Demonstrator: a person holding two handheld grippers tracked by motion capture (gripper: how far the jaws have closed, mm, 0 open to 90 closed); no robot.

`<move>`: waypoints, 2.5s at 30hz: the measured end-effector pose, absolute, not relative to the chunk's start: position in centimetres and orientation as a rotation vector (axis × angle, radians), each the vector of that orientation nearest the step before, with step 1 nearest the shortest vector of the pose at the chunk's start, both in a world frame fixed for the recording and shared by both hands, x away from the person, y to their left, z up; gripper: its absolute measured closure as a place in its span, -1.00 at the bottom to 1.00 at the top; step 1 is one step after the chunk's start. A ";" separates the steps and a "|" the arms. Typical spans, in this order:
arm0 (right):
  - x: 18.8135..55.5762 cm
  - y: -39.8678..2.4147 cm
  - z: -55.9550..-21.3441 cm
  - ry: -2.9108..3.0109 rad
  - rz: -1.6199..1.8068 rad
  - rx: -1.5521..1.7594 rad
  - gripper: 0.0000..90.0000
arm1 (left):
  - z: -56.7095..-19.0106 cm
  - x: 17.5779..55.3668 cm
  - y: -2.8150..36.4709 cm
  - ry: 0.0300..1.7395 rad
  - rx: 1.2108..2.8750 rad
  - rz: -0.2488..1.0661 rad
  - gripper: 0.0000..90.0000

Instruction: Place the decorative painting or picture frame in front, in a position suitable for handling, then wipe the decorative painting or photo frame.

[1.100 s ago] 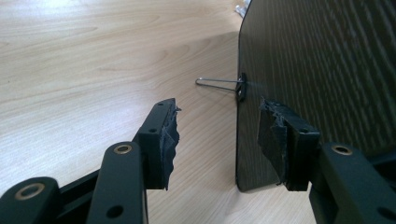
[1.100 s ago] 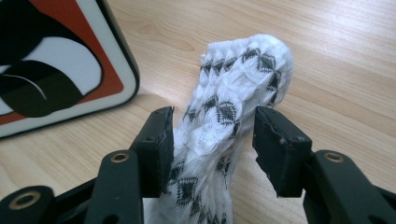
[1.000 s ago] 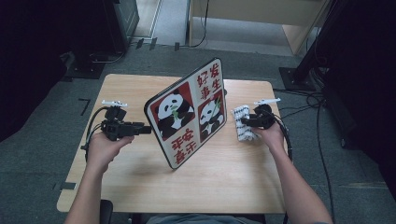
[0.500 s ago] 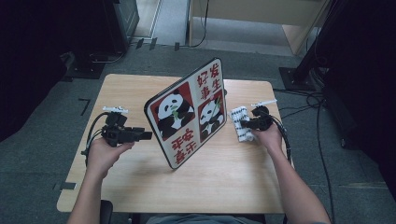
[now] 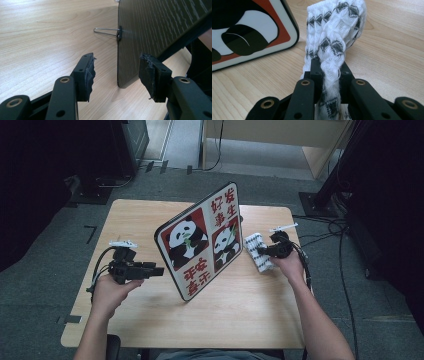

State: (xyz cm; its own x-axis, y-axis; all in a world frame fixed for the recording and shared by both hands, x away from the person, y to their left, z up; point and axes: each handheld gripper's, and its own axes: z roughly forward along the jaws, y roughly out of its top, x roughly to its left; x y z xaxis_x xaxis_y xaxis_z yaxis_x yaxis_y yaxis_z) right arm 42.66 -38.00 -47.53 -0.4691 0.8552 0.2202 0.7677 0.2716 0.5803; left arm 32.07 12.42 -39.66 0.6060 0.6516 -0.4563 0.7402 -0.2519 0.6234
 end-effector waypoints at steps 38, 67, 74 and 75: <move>44.1 -36.3 -39.7 2.403 1.067 1.468 0.79 | -38.2 31.0 9.3 0.992 1.946 -0.113 0.31; 46.3 -34.1 -32.3 2.381 1.124 1.371 0.80 | -38.0 32.4 8.2 0.970 1.902 -0.104 0.56; 46.6 -33.4 -30.1 2.367 1.155 1.331 0.80 | -38.0 32.3 8.3 0.965 1.903 -0.081 0.69; 46.6 -33.2 -29.8 2.364 1.158 1.324 0.80 | -38.0 32.3 8.3 0.968 1.900 -0.084 0.69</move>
